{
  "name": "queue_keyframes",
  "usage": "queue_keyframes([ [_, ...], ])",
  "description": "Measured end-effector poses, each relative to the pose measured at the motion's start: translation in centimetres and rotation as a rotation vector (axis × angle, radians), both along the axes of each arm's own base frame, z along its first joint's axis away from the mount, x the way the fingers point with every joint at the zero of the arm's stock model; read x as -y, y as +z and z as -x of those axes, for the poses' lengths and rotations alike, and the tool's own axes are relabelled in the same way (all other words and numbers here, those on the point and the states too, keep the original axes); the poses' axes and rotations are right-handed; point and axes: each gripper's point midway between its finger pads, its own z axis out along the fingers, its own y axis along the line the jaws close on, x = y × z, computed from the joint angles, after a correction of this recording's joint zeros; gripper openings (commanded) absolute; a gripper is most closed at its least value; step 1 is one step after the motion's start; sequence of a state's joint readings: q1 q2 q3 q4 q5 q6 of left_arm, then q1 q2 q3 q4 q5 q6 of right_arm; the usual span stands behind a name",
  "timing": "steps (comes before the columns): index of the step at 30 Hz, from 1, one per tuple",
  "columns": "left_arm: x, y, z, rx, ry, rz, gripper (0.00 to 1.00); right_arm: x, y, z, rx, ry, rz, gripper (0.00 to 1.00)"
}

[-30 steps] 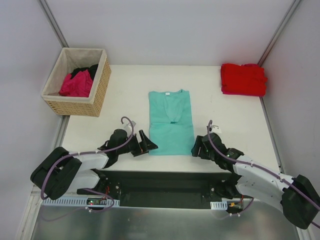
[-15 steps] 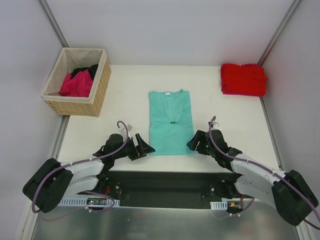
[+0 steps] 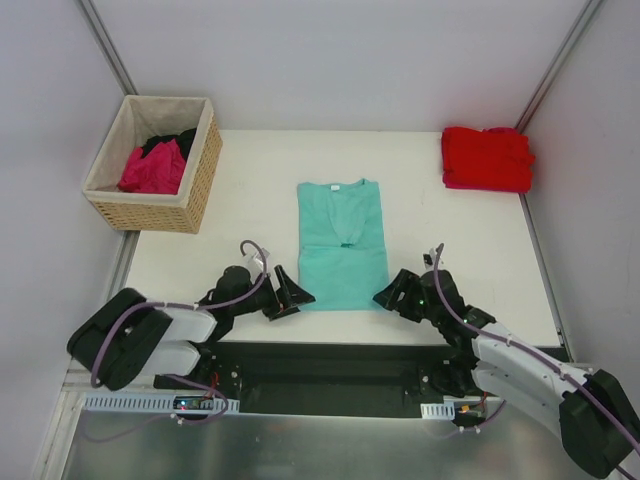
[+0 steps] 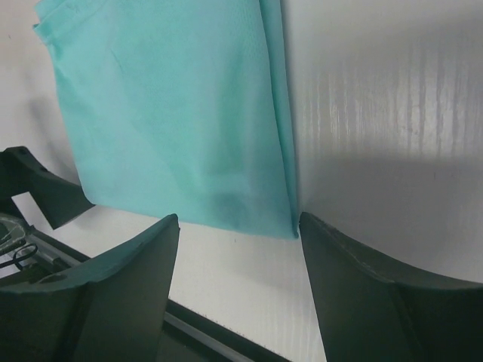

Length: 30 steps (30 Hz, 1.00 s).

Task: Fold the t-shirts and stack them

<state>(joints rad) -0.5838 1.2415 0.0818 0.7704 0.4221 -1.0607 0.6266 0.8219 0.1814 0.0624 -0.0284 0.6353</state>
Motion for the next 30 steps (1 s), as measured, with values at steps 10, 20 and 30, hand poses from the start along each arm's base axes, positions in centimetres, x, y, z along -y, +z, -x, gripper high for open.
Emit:
queue_keyframes([
  [10, 2.3, -0.2, -0.7, -0.039, -0.035, 0.142, 0.75, 0.5, -0.1, 1.3, -0.04, -0.002, -0.001, 0.7],
  [20, 1.6, -0.4, -0.3, -0.05, -0.016, 0.104, 0.43, 0.6, -0.1, 1.4, -0.051, -0.007, 0.0, 0.7],
  [30, 1.0, -1.3, 0.0, -0.069, -0.007, 0.06, 0.38, 0.8, 0.0, 1.7, -0.062, -0.007, 0.009, 0.7],
])
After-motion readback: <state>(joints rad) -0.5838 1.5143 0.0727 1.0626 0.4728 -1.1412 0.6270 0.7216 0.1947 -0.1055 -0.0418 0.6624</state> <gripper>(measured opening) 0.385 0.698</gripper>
